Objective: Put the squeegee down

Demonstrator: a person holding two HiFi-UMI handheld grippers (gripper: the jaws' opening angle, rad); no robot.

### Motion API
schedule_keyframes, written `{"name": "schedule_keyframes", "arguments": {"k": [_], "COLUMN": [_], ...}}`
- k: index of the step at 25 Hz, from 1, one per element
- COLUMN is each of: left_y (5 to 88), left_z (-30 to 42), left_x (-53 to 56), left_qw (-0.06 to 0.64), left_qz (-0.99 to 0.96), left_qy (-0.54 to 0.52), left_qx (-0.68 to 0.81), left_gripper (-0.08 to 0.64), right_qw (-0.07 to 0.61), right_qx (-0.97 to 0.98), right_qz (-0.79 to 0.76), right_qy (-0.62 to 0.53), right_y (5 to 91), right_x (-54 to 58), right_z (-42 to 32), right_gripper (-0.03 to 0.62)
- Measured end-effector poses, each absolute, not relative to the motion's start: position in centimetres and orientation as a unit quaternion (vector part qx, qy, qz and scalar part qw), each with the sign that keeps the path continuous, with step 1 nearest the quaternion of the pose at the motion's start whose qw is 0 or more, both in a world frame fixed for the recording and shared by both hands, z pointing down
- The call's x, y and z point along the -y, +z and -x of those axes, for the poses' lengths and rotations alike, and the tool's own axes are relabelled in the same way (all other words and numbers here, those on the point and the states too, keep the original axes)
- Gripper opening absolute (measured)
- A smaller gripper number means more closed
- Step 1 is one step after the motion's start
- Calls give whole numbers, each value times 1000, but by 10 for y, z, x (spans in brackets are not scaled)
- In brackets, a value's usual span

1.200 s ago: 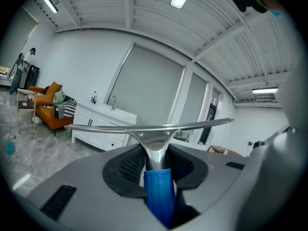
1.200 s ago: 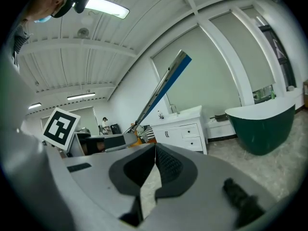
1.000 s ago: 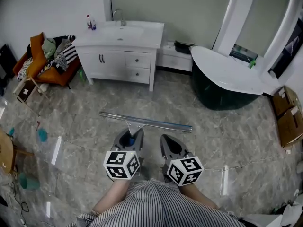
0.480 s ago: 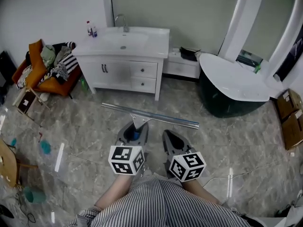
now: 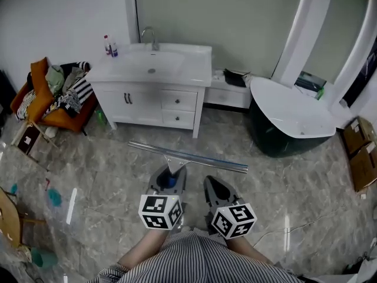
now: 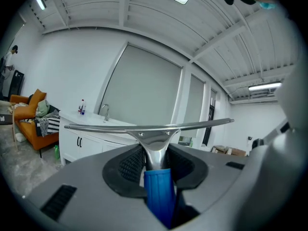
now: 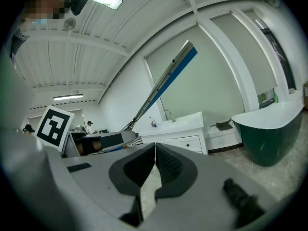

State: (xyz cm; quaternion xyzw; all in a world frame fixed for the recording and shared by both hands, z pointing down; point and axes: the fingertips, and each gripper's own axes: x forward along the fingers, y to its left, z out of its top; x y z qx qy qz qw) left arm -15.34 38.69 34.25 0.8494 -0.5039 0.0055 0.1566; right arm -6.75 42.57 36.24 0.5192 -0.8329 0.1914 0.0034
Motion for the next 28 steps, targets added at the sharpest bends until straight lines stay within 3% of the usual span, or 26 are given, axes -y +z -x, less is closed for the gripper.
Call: {"name": "schedule_keyframes", "arguments": {"k": [15,28], "left_y": [364,358], "left_z": [156,121], "left_x": [-304,-162], "left_qw": [170,164], "left_qz": [-838,-829], "left_qy": [20,23], "left_qx": [518,534], "left_gripper": [126,126], "right_qw": [6,-2], "right_qx": [834,845], "right_qz": [-509,-494], "right_qy": [213,204], "right_y": [378,368], "right_x": [-333,-186], "right_z": [65,28], "right_gripper": [16,16]}}
